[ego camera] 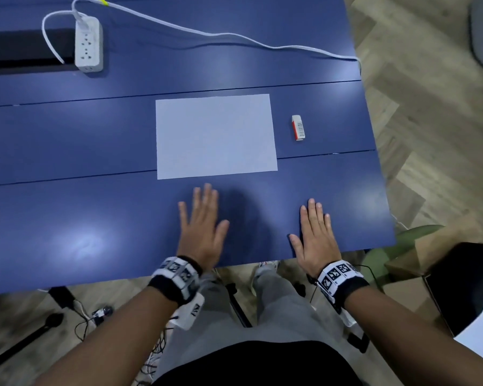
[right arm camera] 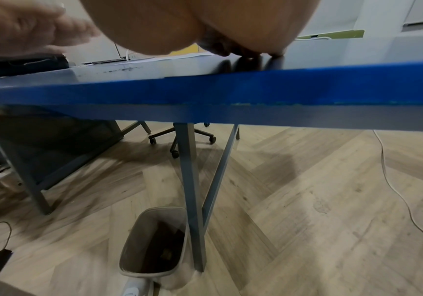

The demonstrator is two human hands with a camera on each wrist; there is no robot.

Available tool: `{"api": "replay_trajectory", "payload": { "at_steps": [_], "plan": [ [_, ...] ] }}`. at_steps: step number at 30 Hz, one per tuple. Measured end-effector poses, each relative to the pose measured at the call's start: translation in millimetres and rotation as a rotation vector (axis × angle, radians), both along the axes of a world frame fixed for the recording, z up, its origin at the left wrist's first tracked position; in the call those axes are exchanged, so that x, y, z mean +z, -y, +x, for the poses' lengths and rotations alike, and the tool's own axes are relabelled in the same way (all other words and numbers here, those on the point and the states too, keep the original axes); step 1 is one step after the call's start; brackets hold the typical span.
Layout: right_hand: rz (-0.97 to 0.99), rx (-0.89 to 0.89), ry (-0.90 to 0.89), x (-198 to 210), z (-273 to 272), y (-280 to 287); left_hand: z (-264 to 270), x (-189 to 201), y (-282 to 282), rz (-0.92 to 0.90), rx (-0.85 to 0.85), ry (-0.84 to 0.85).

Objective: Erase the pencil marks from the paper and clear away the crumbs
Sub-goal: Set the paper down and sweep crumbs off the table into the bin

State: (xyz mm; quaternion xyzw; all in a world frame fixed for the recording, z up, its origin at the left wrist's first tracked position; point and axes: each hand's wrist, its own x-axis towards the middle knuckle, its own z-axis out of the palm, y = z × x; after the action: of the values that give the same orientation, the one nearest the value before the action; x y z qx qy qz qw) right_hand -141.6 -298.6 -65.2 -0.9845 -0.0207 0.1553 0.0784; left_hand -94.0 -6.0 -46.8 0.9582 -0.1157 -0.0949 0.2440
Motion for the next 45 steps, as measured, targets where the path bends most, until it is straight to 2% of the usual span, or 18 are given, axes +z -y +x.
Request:
{"api": "replay_trajectory", "payload": {
  "at_steps": [3, 6, 8, 13, 16, 19, 21, 23, 24, 26, 29, 32, 35, 38, 42, 44, 45],
  "plan": [
    [0.015, 0.023, 0.005, 0, 1, 1, 20, -7, -56, 0.116, 0.13, -0.043],
    [0.014, 0.056, 0.026, 0, 15, 4, 28, -22, -81, 0.342, 0.054, -0.109],
    [0.008, 0.056, 0.041, 2, 32, 6, 23, -30, -76, 0.401, 0.0, -0.102],
    [-0.022, 0.152, -0.009, 1, 69, 0, -7, -28, -29, 0.382, -0.156, -0.058],
    [-0.043, 0.23, -0.039, 1, 66, -21, -15, -27, -10, 0.34, -0.285, -0.07],
    [-0.017, 0.392, -0.044, 4, 47, -43, -18, -25, 4, 0.312, -0.475, -0.059],
    [0.029, 0.517, -0.044, 7, 32, -51, -20, -21, 11, 0.206, -0.564, -0.025],
    [0.094, 0.575, -0.025, 12, 27, -47, -12, -13, 11, 0.023, -0.54, -0.023],
    [0.124, 0.527, 0.0, 13, 30, -39, -3, -9, 9, -0.051, -0.48, -0.006],
    [0.11, 0.319, 0.043, 14, 39, -14, 22, -4, 1, -0.089, -0.313, 0.054],
    [-0.015, 0.15, -0.021, 11, 38, 20, 60, -9, -14, 0.086, -0.171, 0.011],
    [-0.045, 0.147, -0.014, 3, 15, 16, 74, -22, -11, 0.322, -0.301, -0.059],
    [0.0, 0.155, 0.008, -2, -5, -8, 65, -27, 5, 0.413, -0.48, -0.033],
    [0.034, 0.206, -0.015, -3, -16, -28, 46, -25, 22, 0.388, -0.573, -0.03],
    [0.119, 0.372, 0.028, -1, -19, -27, 7, -18, 38, 0.323, -0.696, -0.065],
    [0.129, 0.325, 0.064, 2, -9, -12, -4, -9, 39, 0.201, -0.667, -0.093],
    [0.114, 0.283, 0.073, 5, 0, -4, -3, -4, 36, 0.121, -0.586, -0.096]
  ]
}}
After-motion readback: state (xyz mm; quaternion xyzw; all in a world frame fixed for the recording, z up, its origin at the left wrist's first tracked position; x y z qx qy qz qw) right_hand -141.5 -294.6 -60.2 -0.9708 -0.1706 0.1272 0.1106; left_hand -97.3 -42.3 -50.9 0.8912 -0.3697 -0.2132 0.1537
